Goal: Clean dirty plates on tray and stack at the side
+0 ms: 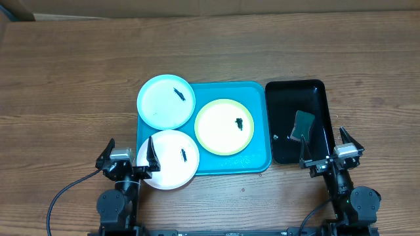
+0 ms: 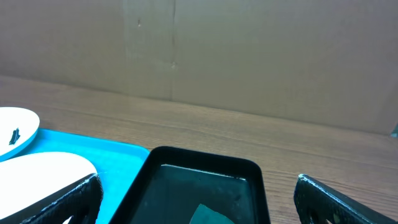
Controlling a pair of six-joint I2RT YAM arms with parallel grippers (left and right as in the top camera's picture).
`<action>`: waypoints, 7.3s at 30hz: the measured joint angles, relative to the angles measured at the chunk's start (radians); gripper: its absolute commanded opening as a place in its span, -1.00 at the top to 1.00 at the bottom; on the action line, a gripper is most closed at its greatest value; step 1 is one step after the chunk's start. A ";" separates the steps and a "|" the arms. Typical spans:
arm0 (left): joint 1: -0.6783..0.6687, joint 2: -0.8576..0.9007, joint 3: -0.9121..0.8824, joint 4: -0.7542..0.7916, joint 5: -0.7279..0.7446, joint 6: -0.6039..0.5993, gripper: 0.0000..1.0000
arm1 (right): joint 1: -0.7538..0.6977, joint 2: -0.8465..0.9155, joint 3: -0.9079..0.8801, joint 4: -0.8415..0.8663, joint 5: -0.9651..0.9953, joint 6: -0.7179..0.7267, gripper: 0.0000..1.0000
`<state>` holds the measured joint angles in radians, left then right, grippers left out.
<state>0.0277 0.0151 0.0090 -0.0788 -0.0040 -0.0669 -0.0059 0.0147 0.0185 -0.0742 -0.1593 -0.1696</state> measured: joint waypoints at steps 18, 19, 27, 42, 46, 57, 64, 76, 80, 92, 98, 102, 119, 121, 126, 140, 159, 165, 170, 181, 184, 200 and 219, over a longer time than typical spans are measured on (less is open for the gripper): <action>0.000 0.000 0.000 0.000 0.000 0.000 -1.00 | 0.000 0.000 0.000 0.000 0.000 0.000 -1.00; 0.000 0.000 0.000 0.000 0.000 0.000 -0.99 | 0.000 0.000 0.000 0.000 0.000 0.000 -1.00; 0.000 0.000 0.000 0.000 0.000 0.000 -1.00 | 0.000 0.000 0.000 0.000 0.000 0.001 -1.00; 0.000 0.000 0.000 0.000 0.000 0.000 -0.99 | 0.000 0.000 0.000 0.000 0.000 0.000 -1.00; 0.000 0.000 0.000 0.000 0.000 0.000 -0.99 | 0.000 0.000 0.000 0.000 0.000 0.000 -1.00; 0.000 0.016 0.180 -0.346 0.151 -0.034 -1.00 | 0.000 0.000 0.000 0.000 0.000 0.000 -1.00; 0.000 0.309 0.716 -0.815 0.283 -0.069 -1.00 | 0.000 0.000 0.000 0.000 0.000 0.000 -1.00; -0.046 1.180 1.564 -1.562 0.530 -0.103 -1.00 | 0.000 -0.002 0.000 0.000 0.000 0.000 -1.00; -0.068 1.377 1.645 -1.570 0.555 -0.126 -0.95 | 0.000 -0.002 0.000 0.000 0.000 0.000 -1.00; -0.166 1.692 1.649 -1.468 0.318 -0.220 0.60 | 0.000 -0.002 0.000 -0.001 0.000 0.000 -1.00; -0.298 1.720 1.648 -1.355 0.155 -0.276 -0.07 | 0.000 -0.002 0.000 0.000 0.000 0.000 -1.00; -0.328 1.751 1.649 -1.325 0.108 -0.290 0.02 | 0.000 -0.002 0.000 -0.001 0.000 0.000 -1.00; -0.399 1.917 1.648 -1.348 0.093 -0.319 0.08 | 0.000 -0.002 0.000 0.043 -0.091 0.117 -1.00; -0.408 1.918 1.648 -1.342 0.097 -0.316 0.08 | 0.000 -0.003 0.000 0.031 -0.147 0.181 -1.00; -0.418 1.918 1.648 -1.327 0.120 -0.304 0.25 | 0.000 0.003 0.040 -0.113 -0.203 0.304 -1.00; -0.419 1.691 1.647 -1.262 0.111 -0.322 0.25 | 0.000 0.722 1.059 -0.867 -0.095 0.338 -1.00; -0.499 1.642 1.375 -1.011 0.036 -0.406 0.17 | 0.037 1.478 1.482 -1.298 -0.042 0.407 -0.75; -0.497 1.643 1.368 -0.936 0.032 -0.407 -0.05 | 0.106 1.563 1.390 -1.212 0.117 0.508 -0.76; -0.497 1.643 1.356 -0.934 0.031 -0.411 -0.01 | 0.111 1.603 1.262 -1.083 0.160 0.537 -0.76; -0.497 1.643 1.202 -0.803 -0.032 -0.482 0.40 | 0.111 1.616 1.067 -0.871 0.176 0.550 -0.76; -0.497 1.643 1.161 -0.732 -0.038 -0.485 0.30 | 0.111 1.616 1.043 -0.826 0.178 0.551 -0.76; -0.497 1.755 1.101 -0.602 -0.047 -0.489 0.34 | 0.111 1.616 1.035 -0.807 0.178 0.535 -0.77; -0.446 1.790 1.095 -0.561 -0.045 -0.500 0.74 | 0.111 1.616 1.035 -0.801 0.179 0.534 -0.80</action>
<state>-0.4179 1.8050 1.1038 -0.6395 -0.0494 -0.5674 0.1055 1.6310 1.0534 -0.8757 0.0193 0.3649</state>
